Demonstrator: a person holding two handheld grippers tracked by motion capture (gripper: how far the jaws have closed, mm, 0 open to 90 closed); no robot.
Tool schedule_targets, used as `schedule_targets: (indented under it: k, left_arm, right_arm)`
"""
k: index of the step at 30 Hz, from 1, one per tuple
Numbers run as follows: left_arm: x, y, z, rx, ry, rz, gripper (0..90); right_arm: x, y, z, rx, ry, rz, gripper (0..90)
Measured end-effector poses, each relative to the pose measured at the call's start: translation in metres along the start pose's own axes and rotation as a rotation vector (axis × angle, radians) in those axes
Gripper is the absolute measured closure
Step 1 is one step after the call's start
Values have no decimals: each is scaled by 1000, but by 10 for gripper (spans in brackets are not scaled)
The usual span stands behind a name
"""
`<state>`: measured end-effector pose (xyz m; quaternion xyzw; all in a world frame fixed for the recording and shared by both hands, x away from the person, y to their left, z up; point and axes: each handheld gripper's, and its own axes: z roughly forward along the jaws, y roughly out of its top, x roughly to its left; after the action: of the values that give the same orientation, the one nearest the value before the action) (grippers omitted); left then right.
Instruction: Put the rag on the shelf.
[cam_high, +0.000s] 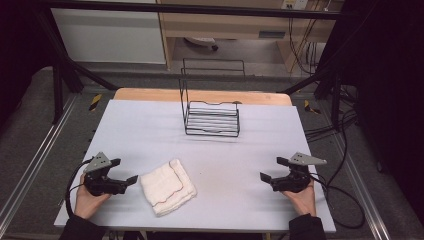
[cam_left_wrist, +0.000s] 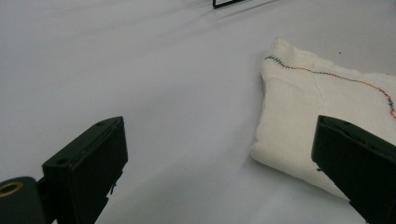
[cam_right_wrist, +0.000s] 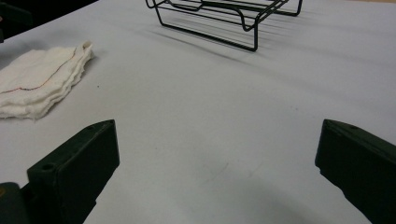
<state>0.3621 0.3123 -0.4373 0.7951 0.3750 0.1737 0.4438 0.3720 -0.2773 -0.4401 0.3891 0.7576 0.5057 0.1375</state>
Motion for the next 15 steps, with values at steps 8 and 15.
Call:
schedule_targets:
  k: [8, 15]
  left_arm:
    - [-3, -1, 1, 1, -3, 6, 37]
    - [-3, -2, 0, -3, -5, -3, 39]
  right_arm:
    - [1, 0, 1, -1, 5, 4, 4]
    - [14, 5, 16, 17, 41, 15, 4]
